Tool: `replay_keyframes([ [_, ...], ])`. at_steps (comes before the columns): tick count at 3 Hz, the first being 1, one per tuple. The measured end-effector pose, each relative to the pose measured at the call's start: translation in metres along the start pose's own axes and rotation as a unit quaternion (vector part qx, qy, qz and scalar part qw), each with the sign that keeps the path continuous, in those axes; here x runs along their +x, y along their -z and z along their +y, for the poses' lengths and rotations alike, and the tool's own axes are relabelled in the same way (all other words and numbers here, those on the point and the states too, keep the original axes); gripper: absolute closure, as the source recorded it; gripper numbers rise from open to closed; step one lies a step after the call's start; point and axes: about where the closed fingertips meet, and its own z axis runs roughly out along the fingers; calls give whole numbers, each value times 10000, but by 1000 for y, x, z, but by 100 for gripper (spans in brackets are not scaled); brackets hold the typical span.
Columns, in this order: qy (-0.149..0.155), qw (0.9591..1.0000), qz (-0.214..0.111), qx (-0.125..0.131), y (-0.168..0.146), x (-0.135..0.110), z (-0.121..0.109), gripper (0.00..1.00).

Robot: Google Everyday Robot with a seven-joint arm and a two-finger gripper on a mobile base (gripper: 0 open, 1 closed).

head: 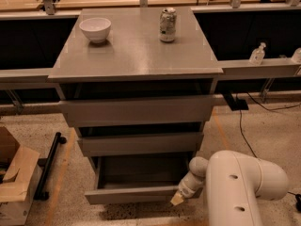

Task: Close bottom drawer

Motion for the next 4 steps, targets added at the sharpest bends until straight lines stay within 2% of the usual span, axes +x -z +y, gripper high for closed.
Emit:
replay_keyframes([
  [1, 3, 9998, -123, 146, -2, -1, -10, 100],
  [2, 309, 9973, -470, 469, 22, -32, -49, 100],
  [3, 309, 9973, -469, 467, 22, -32, -49, 100],
  [4, 484, 9948, -544, 707, 26, -46, -57, 100],
])
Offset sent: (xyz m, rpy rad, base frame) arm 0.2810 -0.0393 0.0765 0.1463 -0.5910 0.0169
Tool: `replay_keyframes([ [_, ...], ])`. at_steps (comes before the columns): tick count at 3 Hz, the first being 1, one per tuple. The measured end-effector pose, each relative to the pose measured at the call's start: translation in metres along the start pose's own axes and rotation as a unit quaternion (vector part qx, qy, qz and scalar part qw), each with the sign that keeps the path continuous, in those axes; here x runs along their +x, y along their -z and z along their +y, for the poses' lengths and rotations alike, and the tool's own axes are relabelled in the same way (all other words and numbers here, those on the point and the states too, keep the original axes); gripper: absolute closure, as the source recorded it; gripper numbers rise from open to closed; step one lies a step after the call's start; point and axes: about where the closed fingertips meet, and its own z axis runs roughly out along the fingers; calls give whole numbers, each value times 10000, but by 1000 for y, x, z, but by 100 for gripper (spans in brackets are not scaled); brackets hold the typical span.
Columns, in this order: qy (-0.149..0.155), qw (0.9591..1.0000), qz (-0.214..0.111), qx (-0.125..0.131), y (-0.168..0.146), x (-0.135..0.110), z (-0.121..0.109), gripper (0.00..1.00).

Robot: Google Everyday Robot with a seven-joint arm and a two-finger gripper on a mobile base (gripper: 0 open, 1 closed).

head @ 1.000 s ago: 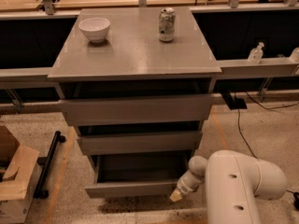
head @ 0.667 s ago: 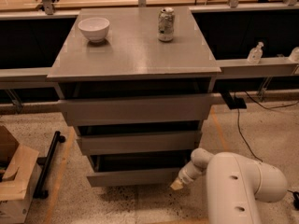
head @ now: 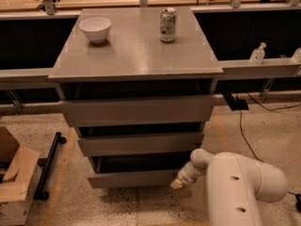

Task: Close bottom drawer

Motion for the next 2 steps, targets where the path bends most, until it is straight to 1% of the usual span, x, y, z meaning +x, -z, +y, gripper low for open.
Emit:
replay_keyframes([
  [1, 438, 9989, 18, 144, -18, -21, -16, 100],
  [2, 578, 9978, -60, 310, -16, -34, -34, 100],
])
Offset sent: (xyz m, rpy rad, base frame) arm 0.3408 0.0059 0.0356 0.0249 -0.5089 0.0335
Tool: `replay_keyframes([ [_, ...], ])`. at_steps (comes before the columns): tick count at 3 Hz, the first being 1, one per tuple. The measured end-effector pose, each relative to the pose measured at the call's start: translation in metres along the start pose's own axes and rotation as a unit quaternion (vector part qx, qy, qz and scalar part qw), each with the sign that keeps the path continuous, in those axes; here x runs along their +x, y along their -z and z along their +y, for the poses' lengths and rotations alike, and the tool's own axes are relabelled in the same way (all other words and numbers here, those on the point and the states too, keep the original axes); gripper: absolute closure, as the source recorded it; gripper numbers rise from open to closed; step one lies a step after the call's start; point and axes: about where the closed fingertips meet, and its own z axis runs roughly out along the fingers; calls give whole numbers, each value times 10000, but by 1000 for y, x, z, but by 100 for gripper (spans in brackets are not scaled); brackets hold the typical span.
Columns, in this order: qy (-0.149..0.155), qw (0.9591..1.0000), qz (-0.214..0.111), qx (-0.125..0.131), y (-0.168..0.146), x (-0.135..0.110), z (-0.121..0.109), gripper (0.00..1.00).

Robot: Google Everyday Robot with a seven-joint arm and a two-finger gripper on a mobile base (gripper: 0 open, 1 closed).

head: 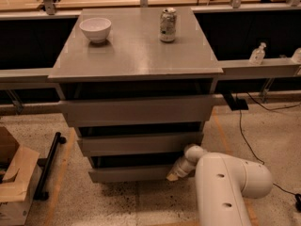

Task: Close bottom drawer

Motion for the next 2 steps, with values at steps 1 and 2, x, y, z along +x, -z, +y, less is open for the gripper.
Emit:
replay_keyframes([
  [1, 103, 9996, -170, 186, 4, -17, -28, 100],
  [2, 103, 9996, -170, 186, 4, -17, -28, 100],
])
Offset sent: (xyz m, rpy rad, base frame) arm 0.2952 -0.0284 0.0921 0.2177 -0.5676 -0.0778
